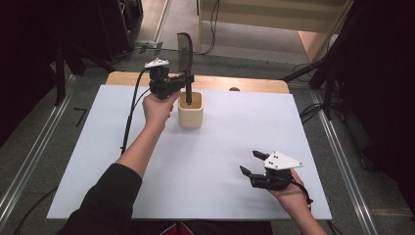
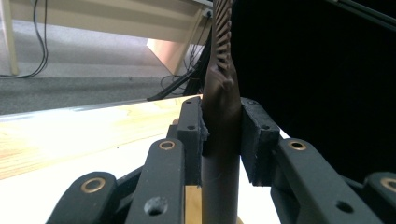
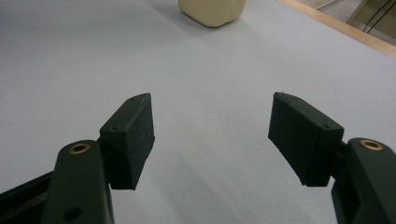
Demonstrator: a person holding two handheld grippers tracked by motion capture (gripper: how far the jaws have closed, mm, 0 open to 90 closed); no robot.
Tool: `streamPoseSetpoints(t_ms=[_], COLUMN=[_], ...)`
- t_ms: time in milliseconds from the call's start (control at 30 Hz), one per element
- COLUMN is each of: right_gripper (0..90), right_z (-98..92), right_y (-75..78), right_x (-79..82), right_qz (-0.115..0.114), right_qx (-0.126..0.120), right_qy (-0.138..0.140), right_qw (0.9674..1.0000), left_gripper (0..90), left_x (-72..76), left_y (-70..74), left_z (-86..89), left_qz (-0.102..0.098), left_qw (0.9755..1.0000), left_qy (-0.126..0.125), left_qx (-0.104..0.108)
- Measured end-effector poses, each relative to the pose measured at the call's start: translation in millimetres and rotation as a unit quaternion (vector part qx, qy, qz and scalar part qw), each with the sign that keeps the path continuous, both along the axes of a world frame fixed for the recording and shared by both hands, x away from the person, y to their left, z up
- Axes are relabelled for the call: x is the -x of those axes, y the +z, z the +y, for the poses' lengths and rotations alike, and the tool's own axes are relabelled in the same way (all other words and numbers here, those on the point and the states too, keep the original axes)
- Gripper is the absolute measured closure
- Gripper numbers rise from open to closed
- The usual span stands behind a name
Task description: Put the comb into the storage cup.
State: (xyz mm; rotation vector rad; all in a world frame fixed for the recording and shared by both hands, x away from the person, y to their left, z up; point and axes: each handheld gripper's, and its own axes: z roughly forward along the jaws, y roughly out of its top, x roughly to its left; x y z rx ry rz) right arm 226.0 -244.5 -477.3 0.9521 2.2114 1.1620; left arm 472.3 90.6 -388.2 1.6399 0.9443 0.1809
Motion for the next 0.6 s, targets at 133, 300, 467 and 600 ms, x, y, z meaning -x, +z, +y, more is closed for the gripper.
streamPoseSetpoints(t_ms=[133,300,467,600], right_gripper=[29.3,29.3,29.4,29.3], right_z=[0.2,0.1,-0.3,-0.6], right_y=[0.2,0.6,0.5,1.9], right_x=[0.2,-1.3,-1.9,-1.6], right_qz=[0.000,-0.006,-0.005,-0.014], right_qx=[0.000,0.004,0.001,-0.003], right_qy=[-0.002,0.002,0.000,-0.001], right_qw=[1.0000,1.0000,1.0000,0.9999], left_gripper=[73.0,72.9,72.9,72.9], left_x=[-1.7,-3.0,-3.7,-4.4], left_y=[-5.1,-13.0,-17.4,-22.1], left_z=[0.2,0.1,-2.1,-1.7], left_qz=[0.005,0.007,0.000,0.002], left_qw=[1.0000,0.9999,0.9999,0.9998], left_qy=[0.002,-0.001,-0.012,-0.021], left_qx=[0.001,0.014,0.008,0.002])
